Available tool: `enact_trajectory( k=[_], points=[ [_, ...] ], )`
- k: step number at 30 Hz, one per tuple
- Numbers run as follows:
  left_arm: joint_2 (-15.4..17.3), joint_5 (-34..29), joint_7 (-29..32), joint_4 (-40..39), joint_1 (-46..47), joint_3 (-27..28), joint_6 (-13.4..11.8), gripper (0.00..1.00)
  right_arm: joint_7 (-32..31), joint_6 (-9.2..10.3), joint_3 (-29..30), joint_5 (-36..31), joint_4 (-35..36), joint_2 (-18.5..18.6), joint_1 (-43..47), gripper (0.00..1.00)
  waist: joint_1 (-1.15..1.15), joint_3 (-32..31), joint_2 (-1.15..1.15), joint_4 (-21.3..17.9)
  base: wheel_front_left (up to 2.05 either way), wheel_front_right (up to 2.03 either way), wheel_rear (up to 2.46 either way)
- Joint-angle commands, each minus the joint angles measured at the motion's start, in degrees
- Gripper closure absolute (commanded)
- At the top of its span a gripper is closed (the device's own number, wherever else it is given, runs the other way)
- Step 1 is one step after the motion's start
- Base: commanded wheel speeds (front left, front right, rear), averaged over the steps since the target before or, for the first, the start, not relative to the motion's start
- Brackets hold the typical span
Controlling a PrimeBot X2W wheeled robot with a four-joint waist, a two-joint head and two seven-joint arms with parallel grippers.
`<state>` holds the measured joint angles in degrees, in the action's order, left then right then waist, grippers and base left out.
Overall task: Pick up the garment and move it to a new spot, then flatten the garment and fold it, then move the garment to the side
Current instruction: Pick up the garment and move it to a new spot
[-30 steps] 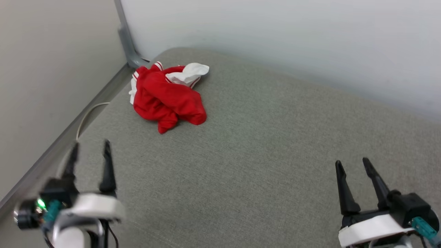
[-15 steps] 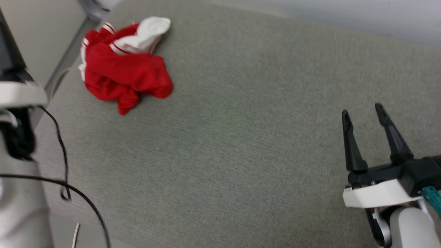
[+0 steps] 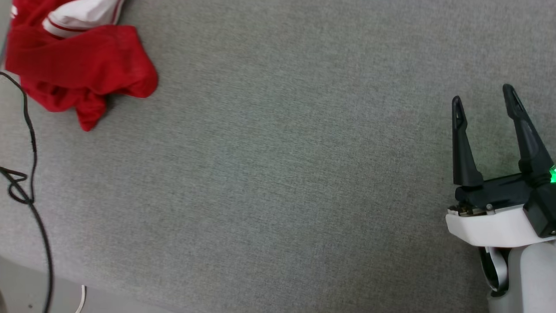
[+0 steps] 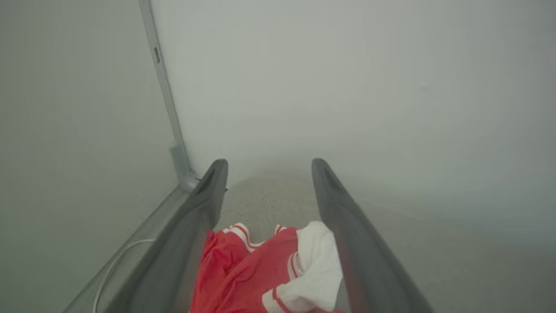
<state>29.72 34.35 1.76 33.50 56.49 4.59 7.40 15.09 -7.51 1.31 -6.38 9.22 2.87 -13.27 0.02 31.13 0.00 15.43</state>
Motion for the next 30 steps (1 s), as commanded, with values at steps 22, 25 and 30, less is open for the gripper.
enact_trajectory(
  k=[22,25,30],
  points=[
    [8.8,21.7,41.1,14.2,2.6,-16.3,0.0,0.00,0.1,0.05,-0.2,-2.8,3.9,0.0,-2.9,0.00,-0.02,7.7,0.00,-3.5,0.00,0.00,0.00],
    [7.7,22.1,41.1,16.4,2.1,-17.8,0.0,0.00,0.1,0.05,-0.5,-2.7,3.7,0.0,-3.2,0.00,-0.02,7.7,0.00,-3.9,0.00,0.00,0.00],
    [9.2,22.3,39.3,17.1,2.0,-19.9,0.0,1.00,0.1,0.04,-0.2,-2.2,3.5,0.0,-3.0,0.00,-0.02,6.8,0.00,-4.6,0.00,0.00,0.00]
  ],
)
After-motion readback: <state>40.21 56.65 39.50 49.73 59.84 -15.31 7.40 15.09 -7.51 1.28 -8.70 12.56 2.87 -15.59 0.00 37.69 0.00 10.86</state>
